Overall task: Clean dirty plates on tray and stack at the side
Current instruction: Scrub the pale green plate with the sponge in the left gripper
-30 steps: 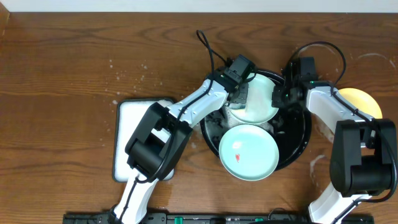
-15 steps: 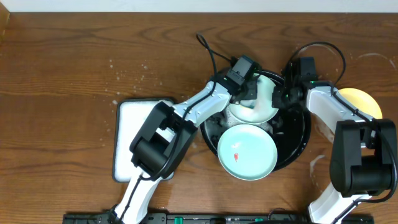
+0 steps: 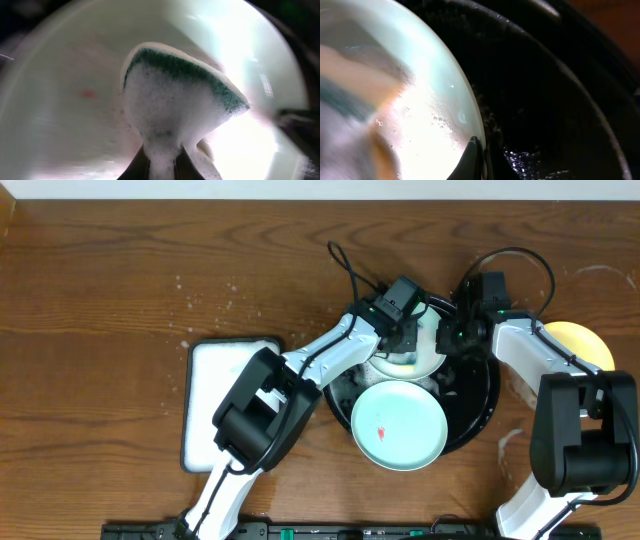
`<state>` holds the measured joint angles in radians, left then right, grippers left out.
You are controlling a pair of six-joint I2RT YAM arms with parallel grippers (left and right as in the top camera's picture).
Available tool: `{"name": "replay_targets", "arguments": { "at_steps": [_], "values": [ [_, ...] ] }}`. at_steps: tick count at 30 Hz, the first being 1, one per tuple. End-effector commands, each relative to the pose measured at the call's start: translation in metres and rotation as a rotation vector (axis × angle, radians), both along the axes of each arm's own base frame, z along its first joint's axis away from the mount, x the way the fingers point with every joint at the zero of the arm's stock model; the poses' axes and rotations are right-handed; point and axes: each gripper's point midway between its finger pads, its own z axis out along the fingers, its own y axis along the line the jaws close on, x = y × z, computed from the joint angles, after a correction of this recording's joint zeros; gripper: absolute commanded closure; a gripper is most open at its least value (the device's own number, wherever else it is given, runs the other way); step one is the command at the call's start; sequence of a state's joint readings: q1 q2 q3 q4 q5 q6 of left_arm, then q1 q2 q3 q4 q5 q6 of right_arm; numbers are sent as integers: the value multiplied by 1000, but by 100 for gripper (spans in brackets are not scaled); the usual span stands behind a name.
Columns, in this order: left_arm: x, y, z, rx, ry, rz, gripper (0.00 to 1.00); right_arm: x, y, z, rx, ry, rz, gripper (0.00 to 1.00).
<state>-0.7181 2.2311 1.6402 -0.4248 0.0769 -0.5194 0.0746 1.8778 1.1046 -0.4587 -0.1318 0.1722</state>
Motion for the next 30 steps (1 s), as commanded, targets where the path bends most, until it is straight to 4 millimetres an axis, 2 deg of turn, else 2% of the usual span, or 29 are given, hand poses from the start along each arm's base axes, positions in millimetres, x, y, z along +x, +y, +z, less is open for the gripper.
{"name": "replay_targets", "arguments": {
  "at_steps": [1,4,6,10,12,16,20,24,30],
  "values": [
    [32,92,-30,453,-152,-7,93,-9,-2,-8,-34,31,29,99],
    [46,111,-22,577,-223,-38,93,-9,-2,-8,-34,31,29,99],
    [53,114,-16,626,-266,-63,93,-9,-2,-8,-34,31,29,99],
    [64,106,-8,636,-331,-103,93,-10,-3,-8,-35,37,29,99],
    [62,98,-10,600,-329,-102,92,-11,-2,-8,-35,39,29,99],
    [35,64,-29,365,-188,-67,92,-11,-2,-8,-35,39,29,99],
    [5,21,-41,67,18,-16,92,-11,-3,-8,-35,41,29,99],
    [-21,-15,-38,-133,174,-24,93,-11,-3,-8,-35,41,30,99],
    [-53,-41,-31,-253,326,-38,92,-11,-3,-8,-37,41,36,99]
  ]
}}
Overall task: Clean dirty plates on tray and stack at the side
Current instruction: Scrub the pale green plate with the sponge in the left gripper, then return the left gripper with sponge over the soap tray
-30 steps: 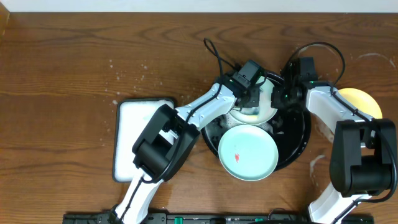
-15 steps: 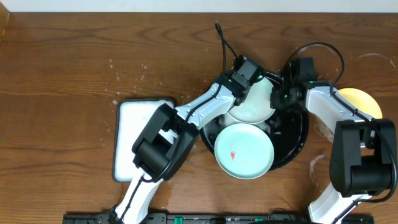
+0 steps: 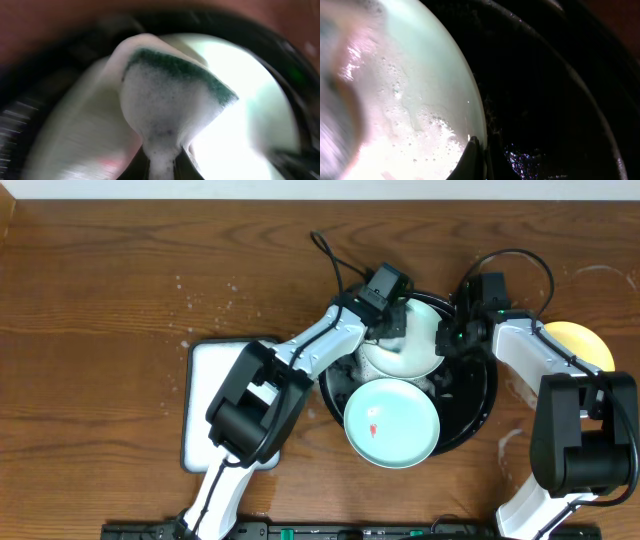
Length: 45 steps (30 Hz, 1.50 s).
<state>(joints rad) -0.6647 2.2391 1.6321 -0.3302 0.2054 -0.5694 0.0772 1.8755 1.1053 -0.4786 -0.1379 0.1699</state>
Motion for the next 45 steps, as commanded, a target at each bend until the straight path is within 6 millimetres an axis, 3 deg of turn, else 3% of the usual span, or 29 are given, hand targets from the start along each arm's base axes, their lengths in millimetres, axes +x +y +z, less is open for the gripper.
{"name": "replay_targets", "arguments": {
  "at_steps": [1,4,7,12,16,21,26,30,34,41,45],
  "values": [
    [-74,-38,-36,-121,312,-91,93,-7,-4,-8,-41,24,30,99],
    [-82,-37,-37,-124,352,-98,93,-7,-4,-8,-41,24,30,99],
    [-84,-23,-43,-68,368,-83,93,-7,-4,-8,-41,24,30,99],
    [-43,51,-63,237,207,23,93,-7,-4,-8,-40,24,30,99],
    [-7,109,-62,471,58,73,93,-7,-4,-8,-41,24,30,99],
    [13,142,-51,686,-79,67,93,-7,-4,-8,-45,22,43,99],
    [29,148,-33,843,-224,36,92,-7,-4,-8,-47,22,48,99],
    [28,138,-28,850,-254,9,93,-8,-4,-8,-47,26,47,99],
    [29,128,-7,806,-291,42,93,-10,-5,-9,-49,36,47,99],
    [35,120,73,625,-377,175,93,-11,-5,-9,-51,40,46,99],
    [22,121,128,519,-397,175,93,-12,-5,-9,-51,41,46,99]
  ]
}}
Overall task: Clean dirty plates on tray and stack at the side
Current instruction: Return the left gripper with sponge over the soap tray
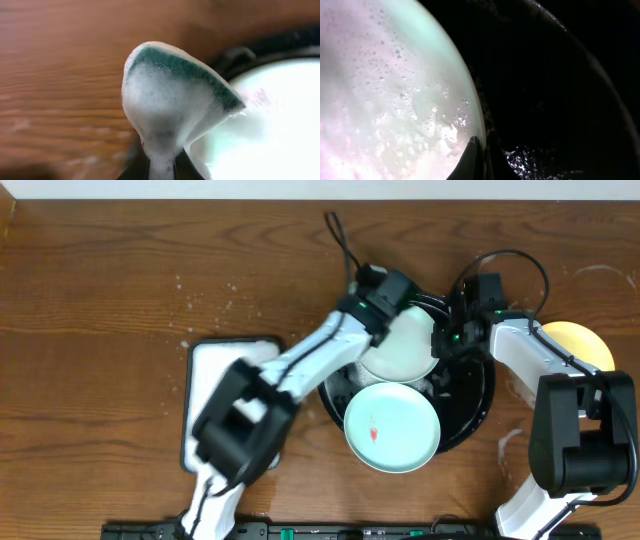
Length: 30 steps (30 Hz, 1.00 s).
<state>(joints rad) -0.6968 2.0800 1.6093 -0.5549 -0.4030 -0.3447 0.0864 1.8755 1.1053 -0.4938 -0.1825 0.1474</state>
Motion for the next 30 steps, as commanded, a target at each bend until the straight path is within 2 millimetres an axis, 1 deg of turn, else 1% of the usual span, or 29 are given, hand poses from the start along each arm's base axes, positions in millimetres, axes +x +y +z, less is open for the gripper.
{"name": "replay_targets", "arguments": {
  "at_steps": [1,3,5,7,8,11,12,13,15,16,19,22,25,28,30],
  "values": [
    [1,26,80,-79,-111,69,93,-7,-16,-9,-86,25,3,99],
    [-13,38,104,-102,-103,71,92,-7,-16,-10,-86,27,4,99],
    [-30,55,126,-108,-81,76,92,-7,-16,-10,-86,27,4,99],
    [-50,78,142,-103,-48,90,92,-7,-16,-9,-86,25,4,99],
    [-62,92,150,-96,-27,103,92,-6,-16,-9,-86,21,6,99],
    [-89,138,164,-56,28,170,92,-2,-16,-3,-88,1,17,99],
    [-98,154,165,-46,52,197,92,-1,-16,2,-88,-12,16,99],
    [-105,165,164,-43,76,218,92,1,-16,8,-87,-29,15,99],
    [-118,185,158,-53,136,262,92,4,-15,27,-83,-75,14,99],
    [-123,193,152,-66,170,284,92,5,-13,40,-81,-103,17,99],
    [-132,207,131,-110,254,335,92,6,-15,74,-137,-189,13,99],
    [-135,219,107,-119,303,379,92,8,-24,105,-251,-278,-12,99],
    [-139,229,80,-109,335,413,92,6,-19,139,-357,-382,61,99],
    [-144,234,59,-99,360,430,92,2,-16,163,-471,-454,123,99],
    [-147,236,50,-95,370,434,92,-1,-16,179,-578,-493,157,99]
  ]
}}
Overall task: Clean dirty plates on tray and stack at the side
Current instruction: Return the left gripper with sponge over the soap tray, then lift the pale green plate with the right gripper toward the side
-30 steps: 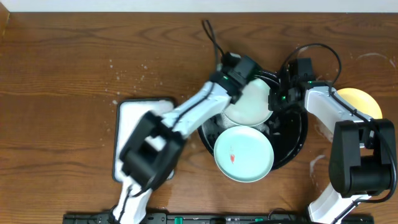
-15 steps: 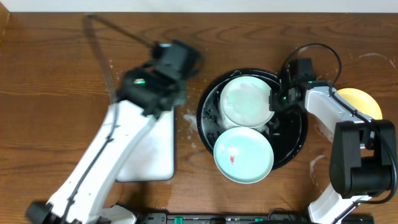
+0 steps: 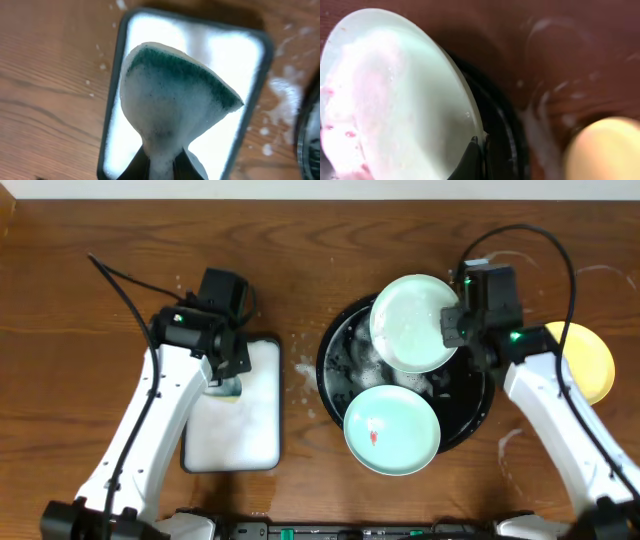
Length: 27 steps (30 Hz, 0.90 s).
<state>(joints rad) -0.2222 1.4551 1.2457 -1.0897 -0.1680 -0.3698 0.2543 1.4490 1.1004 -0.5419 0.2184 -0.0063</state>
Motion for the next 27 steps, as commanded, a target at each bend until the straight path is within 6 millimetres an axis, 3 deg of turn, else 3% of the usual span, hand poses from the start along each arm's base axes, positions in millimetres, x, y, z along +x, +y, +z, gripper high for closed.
{"name": "replay_targets", "arguments": {
  "at_steps": [1,5,14,19,27],
  "values": [
    [-7,2,-17,-6,34,17,93,-3,-16,32,-280,-91,2,99],
    [-9,3,-20,-4,43,17,92,-8,-19,60,-529,-165,-33,99],
    [-9,3,-20,-5,41,17,92,-15,39,101,-827,-287,151,99],
    [-9,3,-20,-4,40,17,92,-21,60,101,-882,-287,253,99],
    [-9,3,-20,-4,41,17,92,-24,67,100,-953,-264,327,99]
  ]
}}
